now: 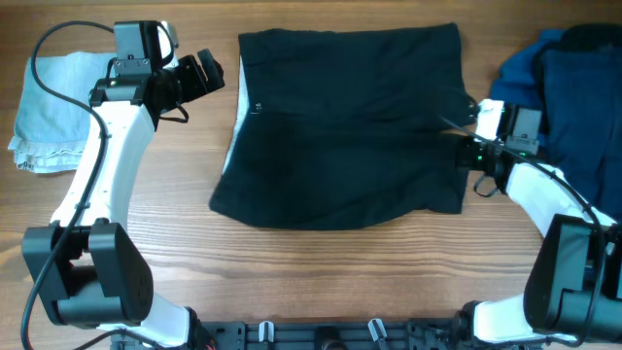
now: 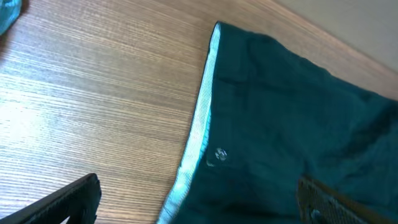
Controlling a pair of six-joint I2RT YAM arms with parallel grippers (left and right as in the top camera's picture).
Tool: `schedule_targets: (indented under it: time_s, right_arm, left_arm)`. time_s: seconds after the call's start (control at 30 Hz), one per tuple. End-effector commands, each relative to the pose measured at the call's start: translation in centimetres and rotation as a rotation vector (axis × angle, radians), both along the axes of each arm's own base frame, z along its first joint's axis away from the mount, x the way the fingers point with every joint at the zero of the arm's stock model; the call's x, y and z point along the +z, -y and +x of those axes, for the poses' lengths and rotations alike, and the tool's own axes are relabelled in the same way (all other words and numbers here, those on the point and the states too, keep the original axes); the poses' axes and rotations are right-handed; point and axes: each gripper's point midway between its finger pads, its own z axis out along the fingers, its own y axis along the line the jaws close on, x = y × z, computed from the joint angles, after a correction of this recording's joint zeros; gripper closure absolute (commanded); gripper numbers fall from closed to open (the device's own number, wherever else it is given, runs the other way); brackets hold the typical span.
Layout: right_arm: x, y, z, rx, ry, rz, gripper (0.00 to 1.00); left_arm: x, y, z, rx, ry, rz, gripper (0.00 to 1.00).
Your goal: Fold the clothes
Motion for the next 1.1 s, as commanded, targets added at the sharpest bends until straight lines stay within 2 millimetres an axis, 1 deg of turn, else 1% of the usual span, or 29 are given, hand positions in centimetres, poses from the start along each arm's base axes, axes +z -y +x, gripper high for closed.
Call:
schedule_targets:
  time_s: [0.0, 0.03, 0.07, 0.1, 0.13, 0.17, 0.2, 0.23, 0.27, 0.3, 0.33, 0.37, 0.4, 0.43, 0.5, 0.53, 0.6, 0.63, 0.7, 0.83, 0.9, 1.0, 1.03, 1.07]
  right_arm:
    - [5.1, 2.4, 3.8, -0.085, 0.115, 0.022, 0.22]
    - [6.9, 2.3, 4.5, -0.078, 0.114, 0.036, 0.15]
    - [8.3, 1.6, 4.7, -0.058, 0.099, 0.068, 0.15]
    - [9.6, 0.5, 4.6, -0.031, 0.077, 0.128, 0.15]
    - [10.8, -1.4, 4.2, -0.009, 0.042, 0.233, 0.19]
    - [11.2, -3.7, 3.1, 0.027, -0.010, 0.354, 0.27]
    - [10.8, -4.8, 2.0, 0.018, -0.065, 0.422, 0.45]
    - [9.9, -5.5, 0.7, -0.011, -0.136, 0.458, 0.68]
    - [9.1, -6.0, -0.5, -0.018, -0.194, 0.471, 0.90]
    - [7.8, -6.8, -2.4, -0.022, -0.273, 0.491, 0.96]
    - [6.7, -7.7, -3.8, -0.017, -0.330, 0.516, 0.96]
    - [5.3, -8.6, -5.5, -0.015, -0.395, 0.527, 0.96]
    - [4.2, -9.2, -6.7, -0.013, -0.435, 0.530, 0.96]
    - [2.8, -9.3, -7.9, -0.018, -0.470, 0.509, 0.96]
    - [0.4, -7.6, -9.9, -0.128, -0.540, 0.416, 0.96]
    - [-0.5, -6.9, -10.9, -0.175, -0.573, 0.373, 0.96]
    - [-1.6, -6.6, -12.2, -0.198, -0.606, 0.348, 0.96]
    - [-2.0, -6.6, -12.6, -0.204, -0.615, 0.349, 0.96]
    - [-2.6, -5.9, -13.4, -0.236, -0.632, 0.304, 0.96]
    - [-2.7, -5.8, -12.9, -0.234, -0.612, 0.304, 0.94]
    - [-2.7, -5.8, -12.9, -0.234, -0.611, 0.304, 0.94]
    - [-2.7, -5.8, -12.9, -0.234, -0.612, 0.304, 0.94]
    - [-2.7, -5.8, -12.9, -0.233, -0.612, 0.304, 0.94]
    - [-2.7, -5.8, -12.9, -0.234, -0.611, 0.304, 0.94]
  left_arm:
    - [0.1, -0.1, 0.5, -0.009, 0.017, 0.015, 0.00]
    - [0.1, -0.1, 0.6, -0.009, 0.021, 0.015, 0.00]
    - [0.2, -0.1, 0.7, -0.009, 0.024, 0.015, 0.00]
    - [0.2, -0.1, 0.7, -0.010, 0.027, 0.015, 0.00]
    - [0.3, 0.0, 0.8, -0.008, 0.031, 0.013, 0.00]
    - [0.5, 0.5, 1.1, -0.025, 0.045, -0.001, 0.00]
    - [0.5, 1.2, 1.4, -0.044, 0.058, -0.014, 0.01]
    - [0.4, 2.1, 1.8, -0.064, 0.071, -0.019, 0.07]
    - [0.2, 2.9, 2.2, -0.082, 0.081, -0.020, 0.14]
    - [-0.3, 4.1, 2.7, -0.105, 0.090, -0.021, 0.25]
    - [-1.0, 5.4, 3.1, -0.130, 0.094, -0.022, 0.28]
    - [-2.0, 6.8, 3.6, -0.158, 0.096, -0.023, 0.28]
    - [-2.6, 7.5, 3.8, -0.172, 0.095, -0.023, 0.27]
    - [-3.7, 8.5, 4.1, -0.191, 0.090, -0.024, 0.25]
    - [-5.3, 9.0, 4.3, -0.200, 0.066, -0.024, 0.25]
    - [-6.5, 9.0, 4.3, -0.200, 0.046, -0.023, 0.25]
    - [-8.4, 9.0, 4.2, -0.199, 0.006, -0.021, 0.23]
    - [-9.2, 9.0, 4.1, -0.199, -0.009, -0.020, 0.22]
    - [-10.6, 9.0, 4.0, -0.199, -0.037, -0.019, 0.22]
    - [-10.7, 9.0, 4.2, -0.199, -0.030, -0.019, 0.22]
    - [-11.3, 9.0, 4.3, -0.199, -0.035, -0.020, 0.22]
    - [-13.9, 9.1, 3.9, -0.201, -0.086, -0.020, 0.24]
    - [-14.5, 9.4, 3.8, -0.213, -0.095, -0.037, 0.25]
    - [-14.5, 9.6, 3.8, -0.220, -0.093, -0.047, 0.25]
